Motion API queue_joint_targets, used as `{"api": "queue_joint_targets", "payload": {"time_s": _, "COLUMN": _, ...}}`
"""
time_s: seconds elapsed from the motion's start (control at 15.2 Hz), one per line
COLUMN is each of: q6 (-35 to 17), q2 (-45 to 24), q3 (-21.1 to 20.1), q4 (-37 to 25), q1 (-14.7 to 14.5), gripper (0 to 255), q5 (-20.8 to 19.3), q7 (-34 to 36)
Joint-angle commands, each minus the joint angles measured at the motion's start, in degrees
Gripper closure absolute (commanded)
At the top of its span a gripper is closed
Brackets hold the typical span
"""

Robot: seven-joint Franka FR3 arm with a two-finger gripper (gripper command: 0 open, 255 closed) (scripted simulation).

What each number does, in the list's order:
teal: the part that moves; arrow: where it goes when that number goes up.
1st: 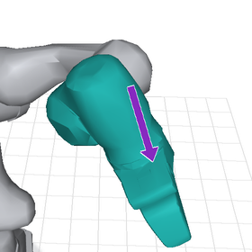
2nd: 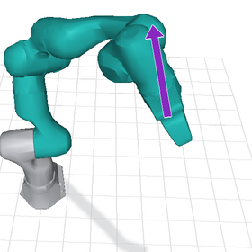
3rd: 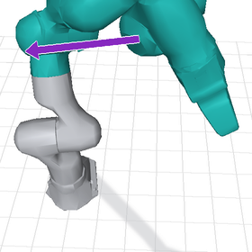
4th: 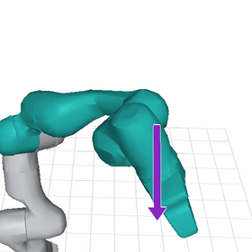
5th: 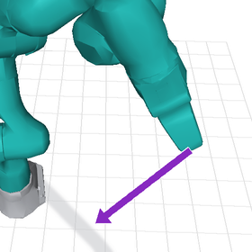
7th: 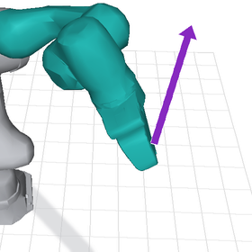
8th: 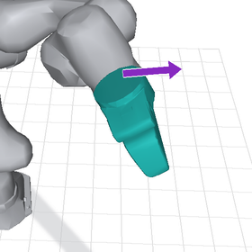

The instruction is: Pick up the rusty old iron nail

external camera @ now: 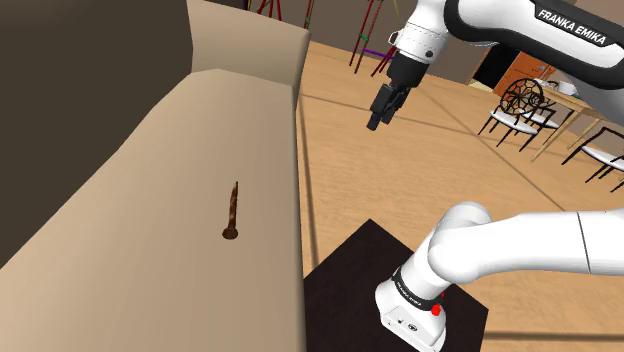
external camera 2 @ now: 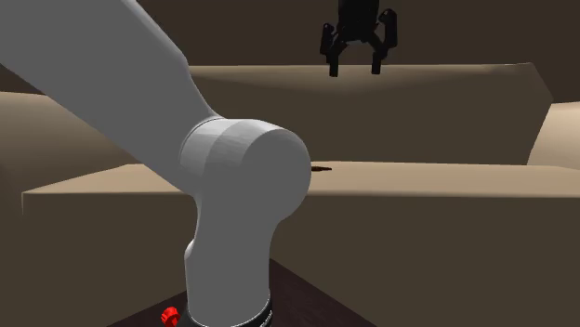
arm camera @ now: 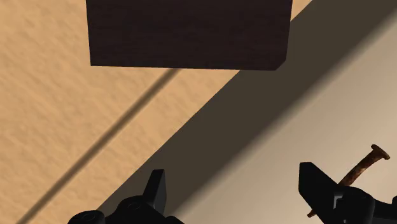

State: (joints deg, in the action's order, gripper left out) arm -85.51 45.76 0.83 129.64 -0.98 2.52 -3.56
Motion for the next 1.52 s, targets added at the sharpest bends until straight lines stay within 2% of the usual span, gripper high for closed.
{"api": "queue_joint_targets", "payload": {"time_s": 0.0, "q6": 0.0, "q2": 0.0, "q3": 0.0, "q4": 0.0, "q1": 0.0, "gripper": 0, "q5": 0.0, "q7": 0.0}}
{"api": "queue_joint_targets", "payload": {"time_s": 0.4, "q6": -8.94, "q2": 2.47, "q3": -8.99, "q4": 8.21, "q1": 0.47, "gripper": 0, "q5": 5.39, "q7": 13.6}}
{"api": "queue_joint_targets", "payload": {"time_s": 0.73, "q6": -17.19, "q2": 0.93, "q3": -17.35, "q4": 12.07, "q1": 0.92, "gripper": 0, "q5": 9.62, "q7": 24.89}}
{"api": "queue_joint_targets", "payload": {"time_s": 1.12, "q6": -27.73, "q2": -5.41, "q3": -28.33, "q4": 12.8, "q1": 2.96, "gripper": 0, "q5": 12.77, "q7": 38.81}}
{"api": "queue_joint_targets", "payload": {"time_s": 1.45, "q6": -36.26, "q2": -13.86, "q3": -38.56, "q4": 10.22, "q1": 7.44, "gripper": 0, "q5": 11.96, "q7": 51.47}}
